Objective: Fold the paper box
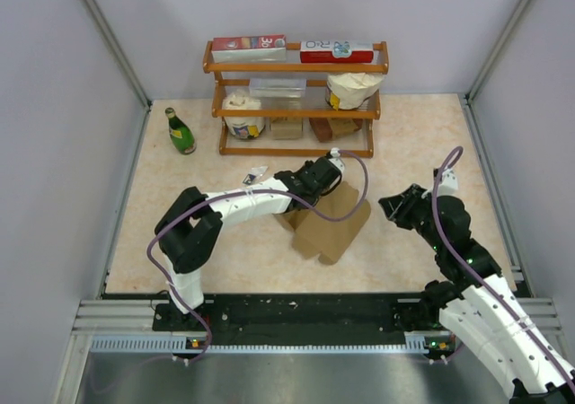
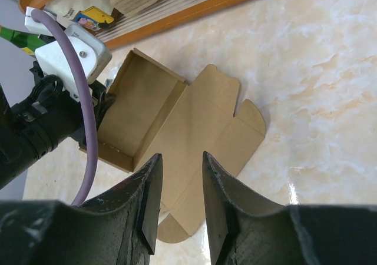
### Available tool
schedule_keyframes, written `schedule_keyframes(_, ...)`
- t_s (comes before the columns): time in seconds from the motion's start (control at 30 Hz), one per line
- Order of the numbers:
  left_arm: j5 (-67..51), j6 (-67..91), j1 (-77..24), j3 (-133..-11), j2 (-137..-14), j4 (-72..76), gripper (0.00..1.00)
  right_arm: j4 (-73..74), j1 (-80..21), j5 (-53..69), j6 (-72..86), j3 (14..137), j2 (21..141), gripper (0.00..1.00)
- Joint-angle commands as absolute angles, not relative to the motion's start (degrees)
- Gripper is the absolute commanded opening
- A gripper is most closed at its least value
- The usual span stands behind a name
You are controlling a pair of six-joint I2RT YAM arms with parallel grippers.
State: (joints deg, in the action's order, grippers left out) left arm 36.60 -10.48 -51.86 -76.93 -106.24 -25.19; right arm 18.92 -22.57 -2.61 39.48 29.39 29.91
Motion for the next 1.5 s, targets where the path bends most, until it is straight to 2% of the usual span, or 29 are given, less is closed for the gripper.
schedule_keyframes(0.0, 33.85, -10.28, -50.19, -76.38, -102.57, -23.03, 0.26, 17.49, -21.88, -1.84, 38.50, 33.13, 30.23, 0.33)
schedule_keyframes(0.17, 29.19, -8.88, -47.73, -76.20, -102.31, -23.38, 0.13, 17.84, -21.88, -1.14, 37.97, 34.54, 30.50, 0.34)
schedule_keyframes(0.37, 24.36, -7.56, -45.62, -75.94, -101.95, -24.08, 0.05, 18.28, -21.88, -0.53, 37.71, 35.24, 30.32, 0.34)
schedule_keyframes(0.63, 10.83, -3.34, -43.07, -74.18, -101.60, -23.99, 0.03, 18.72, -21.88, 1.40, 37.18, 35.95, 30.59, 0.34)
schedule_keyframes(0.87, 4.57, 1.56, -42.63, -72.43, -103.36, -22.50, 0.01, 20.82, -21.88, 2.90, 35.77, 38.40, 31.46, 0.35)
schedule_keyframes(0.93, 3.70, 3.68, -42.45, -71.64, -103.19, -21.80, 0.01, 23.19, -21.88, 2.99, 35.25, 40.24, 31.99, 0.37)
schedule_keyframes(1.03, 3.69, 6.84, -42.36, -69.44, -102.75, -19.87, 0.01, 28.98, -21.88, 2.81, 34.55, 43.32, 34.71, 0.51)
schedule_keyframes(1.13, 4.92, 9.57, -41.92, -67.16, -102.39, -18.37, 0.01, 34.00, -21.88, 3.34, 34.71, 45.53, 37.44, 0.57)
schedule_keyframes(1.47, 4.57, 15.91, -41.84, -62.93, -101.16, -14.85, 0.02, 36.22, -21.88, 8.61, 41.22, 40.17, 35.95, 0.63)
